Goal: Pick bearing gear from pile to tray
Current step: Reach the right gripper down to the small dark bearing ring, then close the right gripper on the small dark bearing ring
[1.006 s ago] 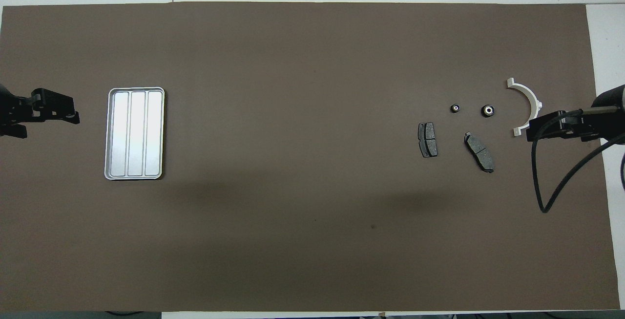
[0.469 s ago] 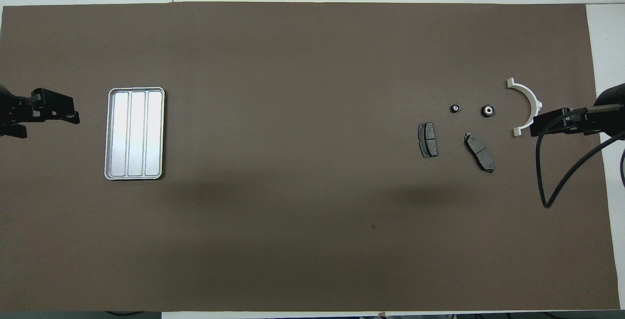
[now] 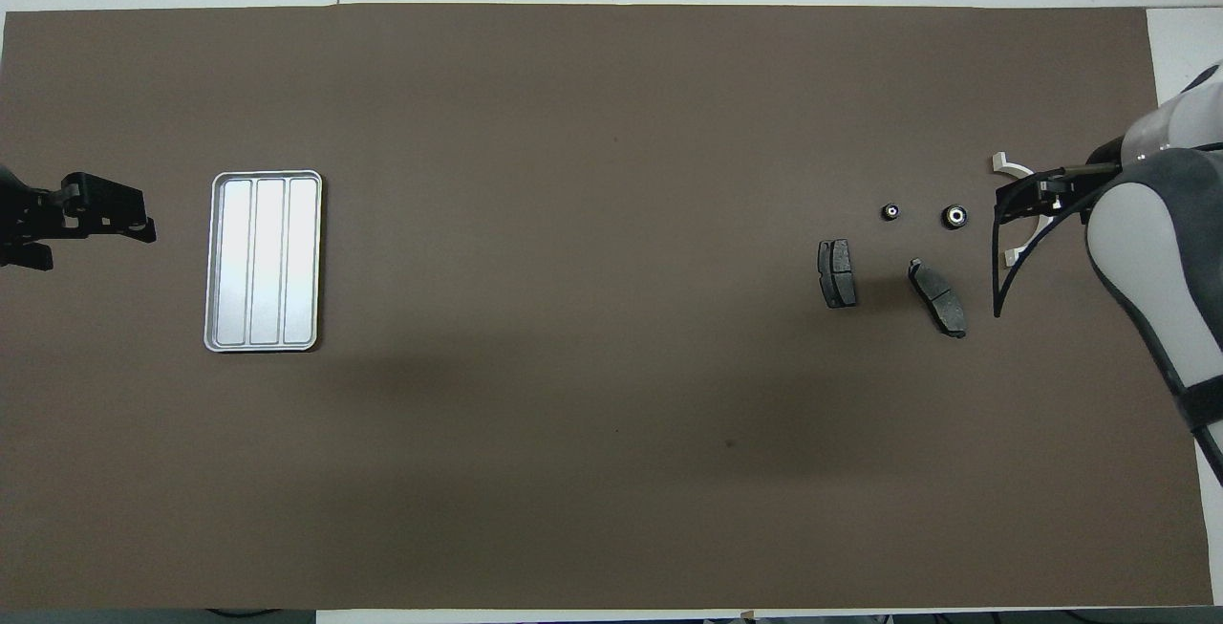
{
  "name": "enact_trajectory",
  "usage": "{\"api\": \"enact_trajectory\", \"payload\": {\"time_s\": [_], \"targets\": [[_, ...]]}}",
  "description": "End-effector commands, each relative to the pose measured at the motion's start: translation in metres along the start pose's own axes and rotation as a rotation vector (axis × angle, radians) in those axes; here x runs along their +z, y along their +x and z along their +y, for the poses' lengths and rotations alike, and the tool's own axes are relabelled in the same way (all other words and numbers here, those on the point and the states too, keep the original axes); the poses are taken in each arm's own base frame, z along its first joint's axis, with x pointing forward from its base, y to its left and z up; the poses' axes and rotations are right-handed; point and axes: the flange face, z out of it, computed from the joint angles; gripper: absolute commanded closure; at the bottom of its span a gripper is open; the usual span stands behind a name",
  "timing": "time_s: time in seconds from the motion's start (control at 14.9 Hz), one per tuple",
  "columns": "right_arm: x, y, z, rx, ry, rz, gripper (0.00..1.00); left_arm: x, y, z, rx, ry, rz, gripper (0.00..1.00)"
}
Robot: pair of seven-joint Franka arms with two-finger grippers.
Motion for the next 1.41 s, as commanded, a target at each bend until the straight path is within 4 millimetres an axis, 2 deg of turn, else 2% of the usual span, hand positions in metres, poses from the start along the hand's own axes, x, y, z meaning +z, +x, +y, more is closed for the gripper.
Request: {"api": "enact_trajectory", "payload": {"time_s": [0.0, 0.2, 0.74, 1.07, 1.34], "targets": [[0.027, 0.007, -0.001, -0.044, -0.016, 0.011, 0.00, -0.005, -0.006, 0.000, 0.008, 0.008, 0.014, 0.00], [0.056, 0.018, -0.002, -0.043, -0.017, 0.017, 0.00, -0.005, -0.006, 0.000, 0.006, 0.008, 0.014, 0.00], [0.095, 0.034, -0.001, -0.045, -0.019, 0.047, 0.00, -0.004, -0.006, 0.000, 0.008, 0.009, 0.011, 0.00], [0.128, 0.040, -0.001, -0.053, -0.018, 0.038, 0.00, -0.004, -0.006, 0.000, 0.008, 0.009, 0.011, 0.00], [0.137, 0.040, 0.002, -0.052, -0.017, 0.026, 0.00, -0.005, -0.006, 0.000, 0.008, 0.008, 0.014, 0.00]]}}
